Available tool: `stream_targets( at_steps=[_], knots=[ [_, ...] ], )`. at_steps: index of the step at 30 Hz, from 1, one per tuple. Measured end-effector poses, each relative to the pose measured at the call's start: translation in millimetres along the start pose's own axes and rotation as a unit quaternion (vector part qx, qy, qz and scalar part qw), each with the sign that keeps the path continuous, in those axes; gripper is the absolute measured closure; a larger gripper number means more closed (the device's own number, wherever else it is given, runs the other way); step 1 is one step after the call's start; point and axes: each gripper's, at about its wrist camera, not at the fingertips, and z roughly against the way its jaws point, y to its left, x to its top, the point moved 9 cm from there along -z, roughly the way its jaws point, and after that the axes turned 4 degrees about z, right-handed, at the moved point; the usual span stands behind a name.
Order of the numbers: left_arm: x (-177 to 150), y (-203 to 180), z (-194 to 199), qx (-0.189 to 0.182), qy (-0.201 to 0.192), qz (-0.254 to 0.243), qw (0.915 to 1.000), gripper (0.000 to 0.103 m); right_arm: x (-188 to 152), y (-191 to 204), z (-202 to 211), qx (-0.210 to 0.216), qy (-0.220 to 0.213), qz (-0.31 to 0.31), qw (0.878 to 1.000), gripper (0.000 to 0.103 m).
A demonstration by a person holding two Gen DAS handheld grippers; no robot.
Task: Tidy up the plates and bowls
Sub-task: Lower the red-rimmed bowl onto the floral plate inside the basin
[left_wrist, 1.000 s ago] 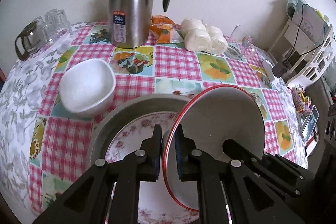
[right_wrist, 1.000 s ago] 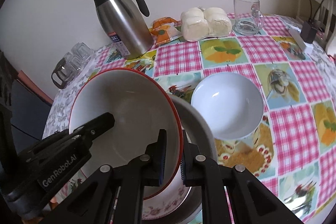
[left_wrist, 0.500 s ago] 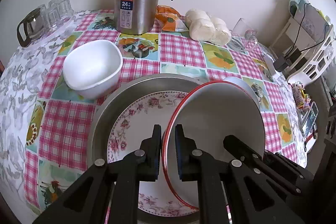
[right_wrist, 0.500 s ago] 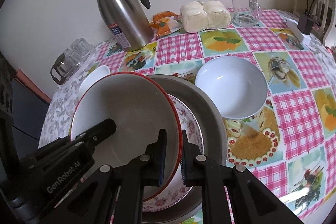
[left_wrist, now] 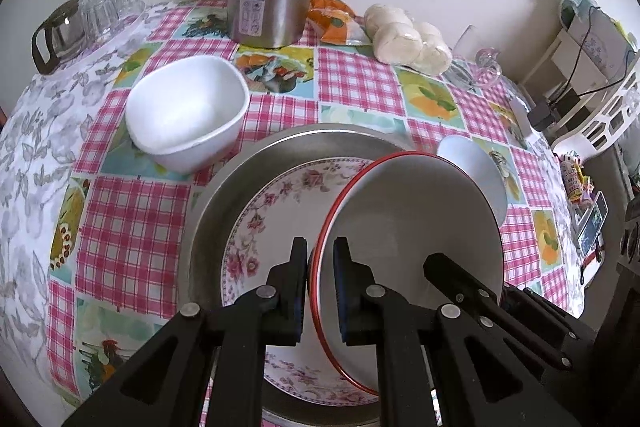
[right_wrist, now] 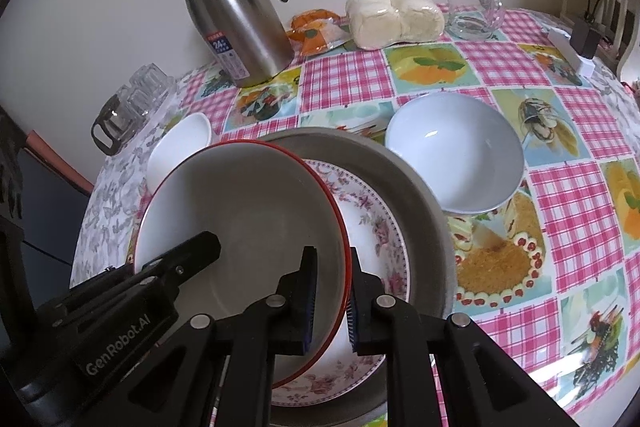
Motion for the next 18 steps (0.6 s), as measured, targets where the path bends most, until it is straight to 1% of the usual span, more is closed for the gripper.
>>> stream_targets(
  at_steps=[7,13,18],
  knots=[
    [-3.5,6.9,-11.6,0.006,0.022,0.008,0.9997,0.089,-5.5,2.3,-12.7,-0.007,0.02,-0.001,1.0,0.087],
    [-4.1,9.8,-20.9,0.005,0.036,0.013,0.9993,0.088,-9.4,1.1,-23.2,-0.004,0.037,-0.007,0.999,0.087],
    [-5.3,8.7,-25.9,0.004,0.045,0.016,0.9988,0.085,-6.9,1.0,-23.8,-0.011,0.033,-0.002,0.999,0.087]
  ],
)
